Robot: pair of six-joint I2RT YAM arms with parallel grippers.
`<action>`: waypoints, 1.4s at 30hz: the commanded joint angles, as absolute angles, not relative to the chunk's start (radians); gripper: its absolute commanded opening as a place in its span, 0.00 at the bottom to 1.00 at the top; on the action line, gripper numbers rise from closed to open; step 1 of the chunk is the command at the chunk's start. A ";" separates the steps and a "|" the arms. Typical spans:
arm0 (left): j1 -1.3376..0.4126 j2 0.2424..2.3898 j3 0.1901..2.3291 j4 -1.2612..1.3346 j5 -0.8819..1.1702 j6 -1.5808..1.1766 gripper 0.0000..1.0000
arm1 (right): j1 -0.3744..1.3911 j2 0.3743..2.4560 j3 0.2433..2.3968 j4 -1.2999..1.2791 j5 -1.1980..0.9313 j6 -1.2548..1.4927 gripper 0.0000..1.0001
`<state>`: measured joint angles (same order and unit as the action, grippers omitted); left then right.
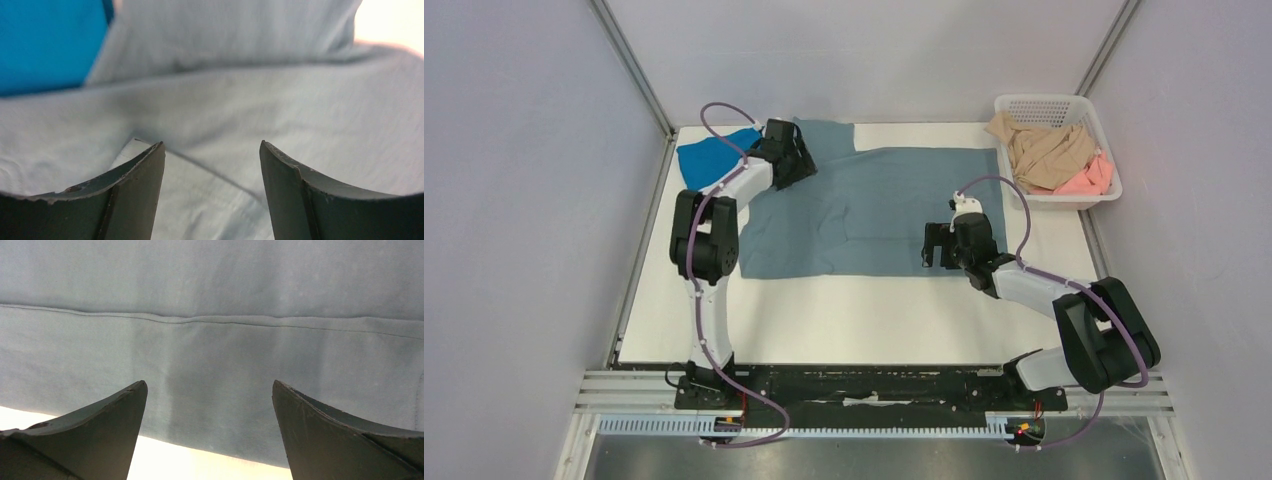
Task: Fold and stack the t-shirts
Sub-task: Fold the flattened tshirt in 1/3 of the way
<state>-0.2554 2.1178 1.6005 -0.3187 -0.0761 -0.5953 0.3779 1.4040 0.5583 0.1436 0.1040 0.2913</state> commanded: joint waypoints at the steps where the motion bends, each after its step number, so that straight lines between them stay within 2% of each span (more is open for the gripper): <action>1: -0.213 2.139 1.758 -0.404 -0.115 -0.569 0.75 | 0.378 1.379 0.574 0.143 0.162 0.268 0.98; 5: -0.232 2.048 1.669 -0.393 -0.058 -0.591 0.74 | 0.378 1.392 0.593 0.151 0.186 0.269 0.98; 14: -0.356 1.741 1.154 -0.227 -0.009 -0.660 0.75 | 0.377 1.496 0.626 0.183 0.178 0.289 0.98; 22: -0.398 1.696 0.928 -0.239 -0.037 -0.708 0.73 | 0.377 1.479 0.536 0.081 0.137 0.380 0.98; 28: -0.436 1.542 0.718 -0.269 -0.062 -0.776 0.73 | 0.378 1.292 0.356 -0.062 0.132 0.442 0.98; 36: -0.606 1.224 0.422 -0.324 -0.102 -0.957 0.73 | 0.408 0.965 0.146 -0.291 -0.041 0.531 0.98; 42: -0.676 1.091 0.359 -0.366 -0.108 -1.033 0.73 | 0.438 0.717 0.123 -0.567 -0.062 0.597 0.98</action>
<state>-0.6380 1.1198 0.4221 -0.1852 -0.0986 -0.9287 0.4168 0.7761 0.1848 -0.0887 0.0216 0.4980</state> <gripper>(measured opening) 0.728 0.979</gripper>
